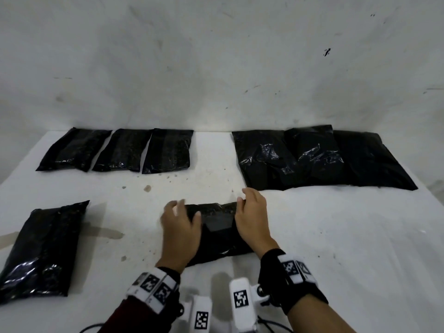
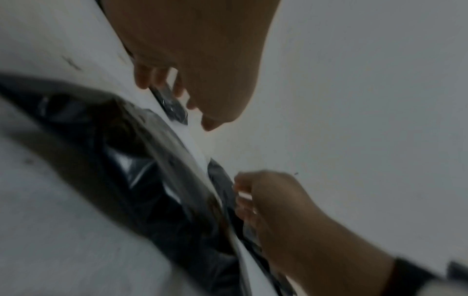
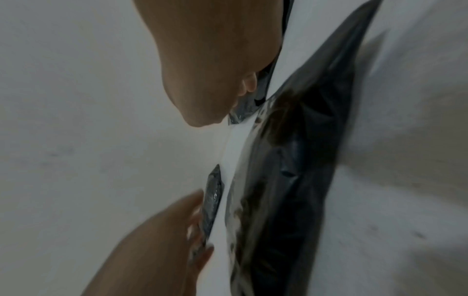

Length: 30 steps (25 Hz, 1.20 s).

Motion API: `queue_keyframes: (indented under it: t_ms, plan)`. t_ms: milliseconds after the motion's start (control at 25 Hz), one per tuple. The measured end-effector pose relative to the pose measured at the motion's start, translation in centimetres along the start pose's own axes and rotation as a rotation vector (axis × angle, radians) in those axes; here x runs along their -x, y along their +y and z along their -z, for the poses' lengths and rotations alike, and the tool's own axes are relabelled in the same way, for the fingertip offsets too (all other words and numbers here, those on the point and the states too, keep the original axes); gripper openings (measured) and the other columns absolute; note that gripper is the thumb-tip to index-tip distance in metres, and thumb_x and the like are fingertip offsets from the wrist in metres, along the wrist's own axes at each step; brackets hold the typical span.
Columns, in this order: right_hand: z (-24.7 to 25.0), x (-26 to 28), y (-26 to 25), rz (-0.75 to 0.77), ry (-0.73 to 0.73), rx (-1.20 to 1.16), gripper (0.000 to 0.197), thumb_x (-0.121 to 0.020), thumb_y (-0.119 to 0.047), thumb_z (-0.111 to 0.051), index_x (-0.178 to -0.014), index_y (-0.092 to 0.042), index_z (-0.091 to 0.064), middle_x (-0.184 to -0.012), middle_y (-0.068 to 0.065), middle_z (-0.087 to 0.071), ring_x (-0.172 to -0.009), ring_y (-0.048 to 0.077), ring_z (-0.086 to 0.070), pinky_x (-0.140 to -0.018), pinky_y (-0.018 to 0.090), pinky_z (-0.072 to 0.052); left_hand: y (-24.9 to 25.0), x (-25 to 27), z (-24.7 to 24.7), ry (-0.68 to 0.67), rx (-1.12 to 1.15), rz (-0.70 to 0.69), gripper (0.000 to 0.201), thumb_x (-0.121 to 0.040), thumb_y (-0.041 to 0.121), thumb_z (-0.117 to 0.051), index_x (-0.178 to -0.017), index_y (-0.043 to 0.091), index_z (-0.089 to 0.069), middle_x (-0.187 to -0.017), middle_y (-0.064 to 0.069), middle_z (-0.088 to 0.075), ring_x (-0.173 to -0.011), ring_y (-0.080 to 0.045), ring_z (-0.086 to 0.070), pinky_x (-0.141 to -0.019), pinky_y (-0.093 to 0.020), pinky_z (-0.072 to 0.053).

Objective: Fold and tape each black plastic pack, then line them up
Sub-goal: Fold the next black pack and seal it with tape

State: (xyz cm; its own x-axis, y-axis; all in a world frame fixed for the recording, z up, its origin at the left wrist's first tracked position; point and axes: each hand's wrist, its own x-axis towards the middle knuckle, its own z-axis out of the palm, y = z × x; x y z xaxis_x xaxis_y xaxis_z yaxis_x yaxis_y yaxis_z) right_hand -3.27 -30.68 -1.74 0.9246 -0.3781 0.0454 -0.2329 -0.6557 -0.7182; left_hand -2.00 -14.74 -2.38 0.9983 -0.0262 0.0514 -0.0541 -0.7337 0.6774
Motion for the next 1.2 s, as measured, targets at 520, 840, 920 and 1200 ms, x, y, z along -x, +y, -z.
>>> queue_keyframes:
  t_ms: [520, 840, 920, 1200]
  plan:
    - [-2.7, 1.0, 0.6, 0.146, -0.442, 0.487, 0.073, -0.089, -0.053, 0.015, -0.151, -0.019, -0.002, -0.159, -0.004, 0.006, -0.145, 0.010, 0.010, -0.112, 0.032, 0.015, -1.1, 0.4, -5.4, -0.159, -0.263, -0.275, 0.067, -0.089, 0.047, -0.001, -0.147, 0.022, -0.022, -0.156, 0.000, -0.011, -0.139, -0.010, 0.004, -0.113, -0.027, 0.006]
    - [-1.9, 1.7, 1.4, 0.071, -0.369, 0.454, 0.079, -0.088, -0.063, -0.006, -0.150, -0.015, 0.006, -0.157, 0.000, 0.016, -0.144, 0.013, 0.017, -0.113, 0.037, 0.016, -2.5, 0.8, -4.3, -0.192, -0.309, -0.249, 0.092, -0.071, 0.073, 0.024, -0.142, 0.015, 0.014, -0.149, 0.002, 0.022, -0.143, -0.016, 0.015, -0.111, -0.029, 0.013]
    - [-1.8, 1.9, 1.2, -0.014, -0.403, 0.411, 0.078, -0.094, -0.060, -0.020, -0.150, -0.013, 0.008, -0.157, 0.002, 0.017, -0.144, 0.013, 0.017, -0.114, 0.037, 0.014, -2.8, 1.0, -3.8, -0.199, -0.278, -0.153, 0.107, -0.063, 0.082, 0.019, -0.144, 0.013, 0.013, -0.150, 0.000, 0.024, -0.143, -0.017, 0.015, -0.111, -0.030, 0.012]
    - [-1.2, 0.9, 0.2, 0.090, -0.418, 0.485, 0.065, -0.100, -0.047, -0.020, -0.151, -0.013, 0.002, -0.158, 0.004, 0.013, -0.145, 0.017, 0.015, -0.115, 0.043, 0.009, -0.5, 1.3, -3.9, -0.178, -0.317, -0.086, 0.093, -0.074, 0.061, 0.018, -0.149, 0.009, -0.006, -0.156, -0.012, 0.007, -0.144, -0.024, 0.010, -0.114, -0.042, 0.008]
